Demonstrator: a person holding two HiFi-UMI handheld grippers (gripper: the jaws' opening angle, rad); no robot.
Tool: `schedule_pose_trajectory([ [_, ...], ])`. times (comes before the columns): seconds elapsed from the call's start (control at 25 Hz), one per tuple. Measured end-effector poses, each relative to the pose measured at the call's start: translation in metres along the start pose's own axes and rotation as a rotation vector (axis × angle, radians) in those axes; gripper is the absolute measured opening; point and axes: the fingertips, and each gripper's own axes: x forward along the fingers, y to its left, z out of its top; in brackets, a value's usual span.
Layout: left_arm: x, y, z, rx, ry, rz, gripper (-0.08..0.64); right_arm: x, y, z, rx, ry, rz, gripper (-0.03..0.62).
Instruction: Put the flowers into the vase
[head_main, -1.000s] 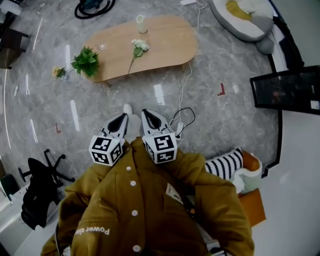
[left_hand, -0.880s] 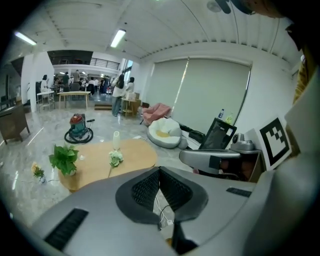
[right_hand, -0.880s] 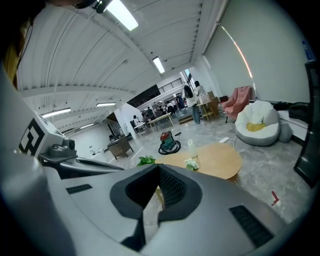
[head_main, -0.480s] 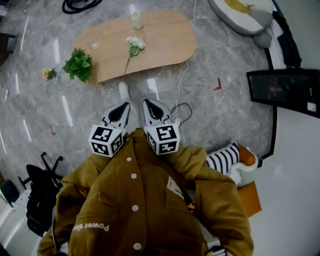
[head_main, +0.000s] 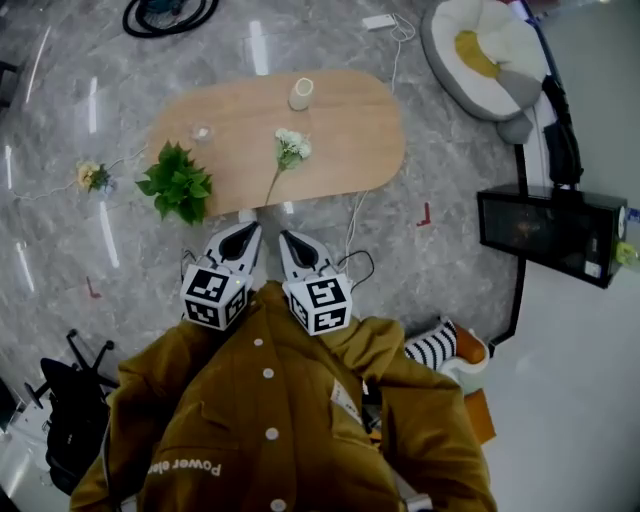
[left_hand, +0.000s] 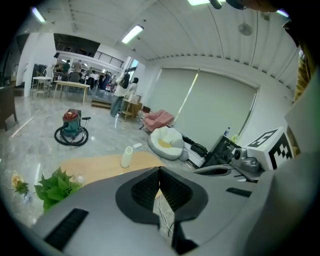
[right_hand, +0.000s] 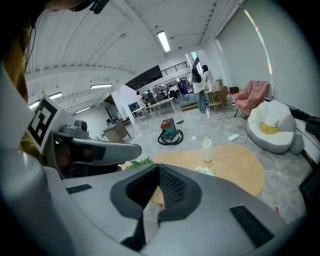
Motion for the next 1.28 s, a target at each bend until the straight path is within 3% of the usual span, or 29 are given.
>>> schedule_pose_trajectory([
  [0.16, 0.016, 0.035, 0.011, -0.003, 0.041, -0.037, 0.008, 0.044, -0.007, 0.02, 0.028, 0.014, -0.027, 0.004],
  [0.44, 0.039, 0.065, 0.018, -0.013, 0.101, -0.055, 0.008, 0.082, -0.039, 0.024, 0.099, 0.062, -0.048, 0.005],
  [0.6, 0.062, 0.086, 0.015, -0.021, 0.124, -0.026, 0.008, 0.108, -0.063, 0.009, 0.115, 0.137, -0.035, 0.005],
  [0.96, 0.097, 0.122, 0.006, -0.131, 0.1, 0.042, 0.008, 0.166, -0.111, -0.036, 0.129, 0.24, -0.06, 0.007],
  [1.28, 0.122, 0.138, -0.033, -0.127, 0.141, 0.061, 0.008, 0.216, -0.142, -0.083, 0.18, 0.303, -0.109, 0.026],
])
